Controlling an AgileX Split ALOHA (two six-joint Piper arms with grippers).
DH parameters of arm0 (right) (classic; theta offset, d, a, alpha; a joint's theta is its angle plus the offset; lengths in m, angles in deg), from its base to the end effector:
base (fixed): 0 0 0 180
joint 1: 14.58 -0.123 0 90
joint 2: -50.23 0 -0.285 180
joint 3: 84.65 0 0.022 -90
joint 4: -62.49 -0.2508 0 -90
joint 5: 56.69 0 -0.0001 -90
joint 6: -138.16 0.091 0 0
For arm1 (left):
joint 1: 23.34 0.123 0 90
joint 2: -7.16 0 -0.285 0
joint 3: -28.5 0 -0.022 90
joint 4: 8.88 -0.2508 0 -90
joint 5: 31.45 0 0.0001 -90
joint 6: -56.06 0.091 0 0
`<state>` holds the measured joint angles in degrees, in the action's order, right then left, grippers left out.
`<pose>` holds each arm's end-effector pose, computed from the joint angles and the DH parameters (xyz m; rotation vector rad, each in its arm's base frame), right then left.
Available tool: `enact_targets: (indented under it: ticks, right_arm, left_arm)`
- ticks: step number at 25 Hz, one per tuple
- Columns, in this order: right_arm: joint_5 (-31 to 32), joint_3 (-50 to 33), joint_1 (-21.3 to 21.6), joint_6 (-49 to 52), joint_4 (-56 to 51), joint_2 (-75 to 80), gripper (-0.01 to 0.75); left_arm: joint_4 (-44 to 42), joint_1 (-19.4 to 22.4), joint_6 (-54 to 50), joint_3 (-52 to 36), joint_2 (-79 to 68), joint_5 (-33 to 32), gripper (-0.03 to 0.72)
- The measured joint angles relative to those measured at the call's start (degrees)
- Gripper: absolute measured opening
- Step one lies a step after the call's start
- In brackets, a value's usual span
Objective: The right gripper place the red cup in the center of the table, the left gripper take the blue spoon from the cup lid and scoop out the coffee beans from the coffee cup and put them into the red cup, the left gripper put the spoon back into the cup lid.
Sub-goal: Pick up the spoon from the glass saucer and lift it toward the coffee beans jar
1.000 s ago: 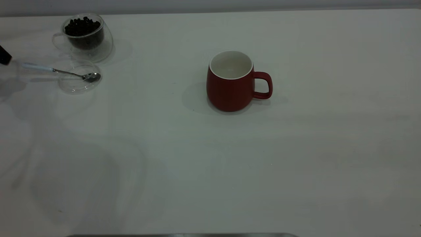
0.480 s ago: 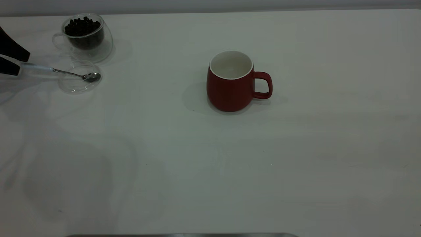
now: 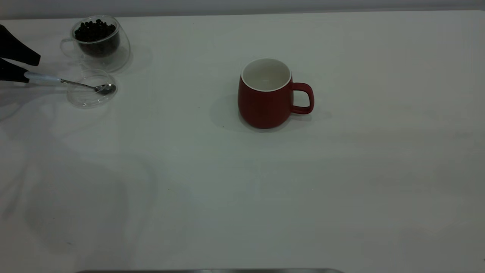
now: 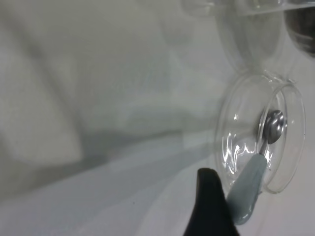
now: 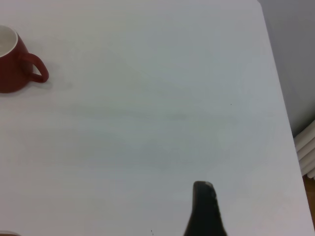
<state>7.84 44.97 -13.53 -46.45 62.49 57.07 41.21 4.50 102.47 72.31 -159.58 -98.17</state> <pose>-0.0067 0.0001 0.2633 -0.0660 2.1245 -0.0585 0.4728 0.1772 0.0060 -0.1458 2.6306 -0.9795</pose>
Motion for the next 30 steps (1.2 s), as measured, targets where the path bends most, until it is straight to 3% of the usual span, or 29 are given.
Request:
enact_targets:
  ticks: [23, 30]
  right_arm:
    - [0.0, 0.0, 0.0, 0.0, 0.0, 0.0, 0.59]
    - [0.0, 0.0, 0.0, 0.0, 0.0, 0.0, 0.59]
  left_arm:
    - [1.5, -2.9, 1.5, 0.0, -3.0, 0.0, 0.588]
    - [4.3, -2.9, 3.6, 0.0, -3.3, 0.0, 0.532]
